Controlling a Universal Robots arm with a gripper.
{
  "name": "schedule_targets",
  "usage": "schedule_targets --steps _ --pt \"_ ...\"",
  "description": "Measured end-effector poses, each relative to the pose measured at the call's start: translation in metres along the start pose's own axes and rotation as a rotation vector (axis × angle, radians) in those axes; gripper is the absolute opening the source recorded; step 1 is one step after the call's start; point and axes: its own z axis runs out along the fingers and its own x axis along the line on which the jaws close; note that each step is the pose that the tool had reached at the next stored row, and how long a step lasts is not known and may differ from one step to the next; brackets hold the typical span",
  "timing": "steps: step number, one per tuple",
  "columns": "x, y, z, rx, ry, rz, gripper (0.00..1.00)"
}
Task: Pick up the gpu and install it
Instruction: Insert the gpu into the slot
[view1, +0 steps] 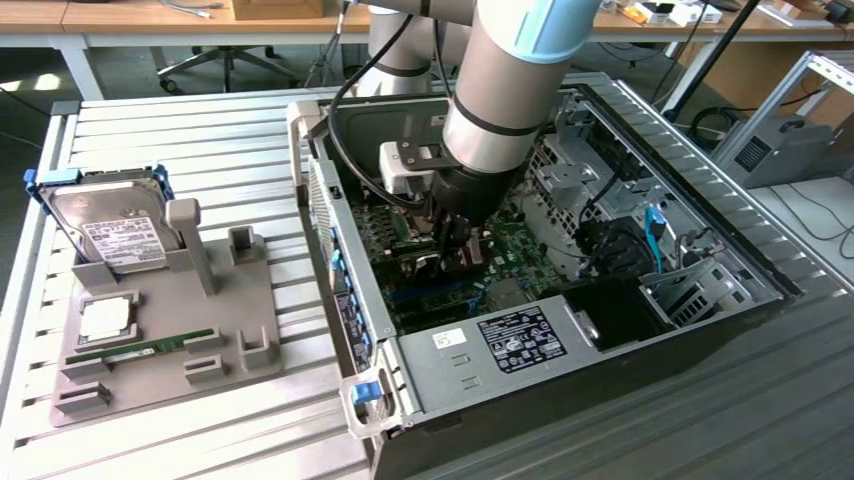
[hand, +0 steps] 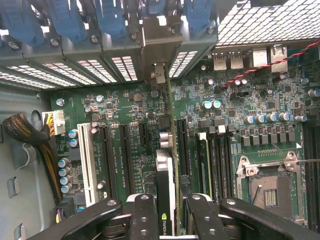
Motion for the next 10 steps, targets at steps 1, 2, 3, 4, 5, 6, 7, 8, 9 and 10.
schedule_targets --steps 1,2,3,4,5,6,7,8,9,10 --pt "0.0 0.0 0.0002 0.0 0.0 -0.001 0.27" --pt "0.0 0.0002 0.0002 -0.0001 0.0001 -0.001 0.27" --pt "0.0 0.0003 0.0004 -0.0001 0.0001 -0.003 0.27" --pt "0.0 0.0003 0.0005 -0.0001 0.0 -0.004 0.27" --pt "0.0 0.0004 0.0005 -0.0001 0.0001 -0.004 0.27" --pt "0.0 0.0004 0.0005 -0.0001 0.0001 -0.005 0.27" --pt "0.0001 0.0005 0.0006 -0.0002 0.0002 -0.007 0.27" --pt "0.0001 0.0005 0.0008 -0.0003 0.0002 -0.008 0.27" --pt "0.0001 0.0005 0.0008 -0.0003 0.0002 -0.009 0.27" --pt "0.0001 0.0005 0.001 -0.0003 0.0002 -0.01 0.27"
